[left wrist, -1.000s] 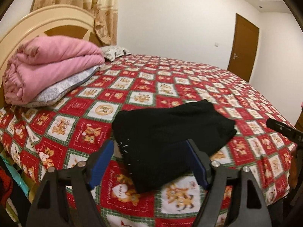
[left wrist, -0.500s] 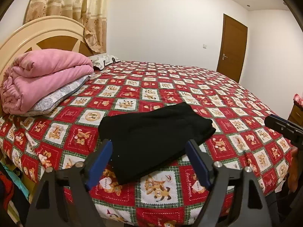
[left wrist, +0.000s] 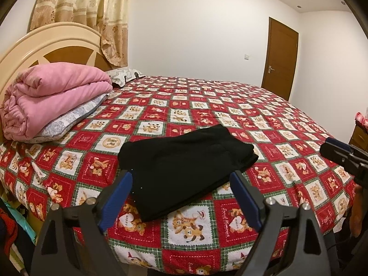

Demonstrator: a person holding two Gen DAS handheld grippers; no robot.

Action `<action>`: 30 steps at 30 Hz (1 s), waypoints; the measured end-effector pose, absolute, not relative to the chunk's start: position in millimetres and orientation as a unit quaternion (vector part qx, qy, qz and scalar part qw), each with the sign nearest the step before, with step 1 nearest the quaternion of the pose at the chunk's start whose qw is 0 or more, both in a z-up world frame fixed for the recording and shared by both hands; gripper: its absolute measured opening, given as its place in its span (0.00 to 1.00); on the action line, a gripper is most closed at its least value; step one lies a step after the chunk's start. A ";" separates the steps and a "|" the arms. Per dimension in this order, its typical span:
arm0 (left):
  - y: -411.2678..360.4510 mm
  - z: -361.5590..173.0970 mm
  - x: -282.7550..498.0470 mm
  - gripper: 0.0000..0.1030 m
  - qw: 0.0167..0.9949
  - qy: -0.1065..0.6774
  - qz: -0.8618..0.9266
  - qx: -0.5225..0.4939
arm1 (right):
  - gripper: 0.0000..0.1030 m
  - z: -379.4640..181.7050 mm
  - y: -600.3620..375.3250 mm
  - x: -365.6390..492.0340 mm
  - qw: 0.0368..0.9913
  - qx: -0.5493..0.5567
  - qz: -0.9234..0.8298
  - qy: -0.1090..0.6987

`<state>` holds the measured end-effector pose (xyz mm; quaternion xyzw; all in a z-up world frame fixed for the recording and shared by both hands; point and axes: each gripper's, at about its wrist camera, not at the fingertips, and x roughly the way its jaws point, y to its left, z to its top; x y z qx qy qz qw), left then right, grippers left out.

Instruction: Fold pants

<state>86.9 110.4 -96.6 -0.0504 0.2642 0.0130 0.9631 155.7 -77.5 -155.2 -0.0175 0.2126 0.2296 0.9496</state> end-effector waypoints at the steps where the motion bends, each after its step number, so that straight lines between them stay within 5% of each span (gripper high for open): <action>1: 110.5 -96.3 86.7 0.87 0.963 0.264 0.014 -0.051 | 0.65 -154.3 -77.7 154.5 0.950 -0.018 0.230 0.209; 12: 111.8 -88.8 82.9 1.00 0.966 0.253 0.023 -0.041 | 0.72 -140.6 -87.5 142.8 0.957 -0.007 0.230 0.176; 30: 112.5 -95.7 92.4 1.00 0.956 0.284 0.058 -0.041 | 0.72 -143.0 -85.3 142.3 0.959 -0.020 0.223 0.173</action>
